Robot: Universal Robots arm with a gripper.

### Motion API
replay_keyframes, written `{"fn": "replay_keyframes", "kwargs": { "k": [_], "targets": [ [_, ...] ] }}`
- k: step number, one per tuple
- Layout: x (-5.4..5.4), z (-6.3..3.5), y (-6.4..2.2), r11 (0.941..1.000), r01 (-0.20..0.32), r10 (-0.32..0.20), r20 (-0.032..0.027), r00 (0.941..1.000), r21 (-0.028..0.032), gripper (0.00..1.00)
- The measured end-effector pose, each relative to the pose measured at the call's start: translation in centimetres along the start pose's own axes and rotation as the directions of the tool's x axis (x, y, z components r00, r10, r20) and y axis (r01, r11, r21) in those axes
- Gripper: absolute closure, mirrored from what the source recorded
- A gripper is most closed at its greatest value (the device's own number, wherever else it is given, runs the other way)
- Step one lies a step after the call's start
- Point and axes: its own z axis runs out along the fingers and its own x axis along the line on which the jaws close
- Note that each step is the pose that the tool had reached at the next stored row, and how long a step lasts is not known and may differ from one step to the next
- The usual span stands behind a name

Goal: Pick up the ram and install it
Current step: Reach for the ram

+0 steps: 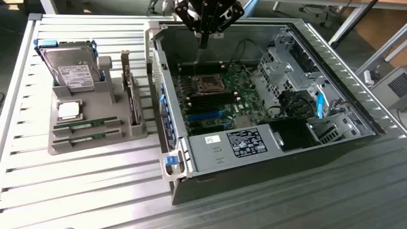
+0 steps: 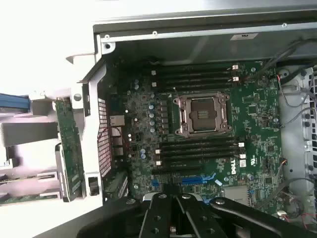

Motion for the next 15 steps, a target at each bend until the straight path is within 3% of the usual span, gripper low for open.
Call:
{"fn": "replay_keyframes", "kwargs": {
  "k": [2, 15],
  "targets": [
    [1.3, -0.04, -0.10, 1.0000, 0.000, 0.000, 0.0000, 1.0000, 0.0000, 0.91],
    [3.9, -0.11, -0.29, 1.0000, 0.000, 0.000, 0.0000, 1.0000, 0.0000, 0.91]
  ]
}}
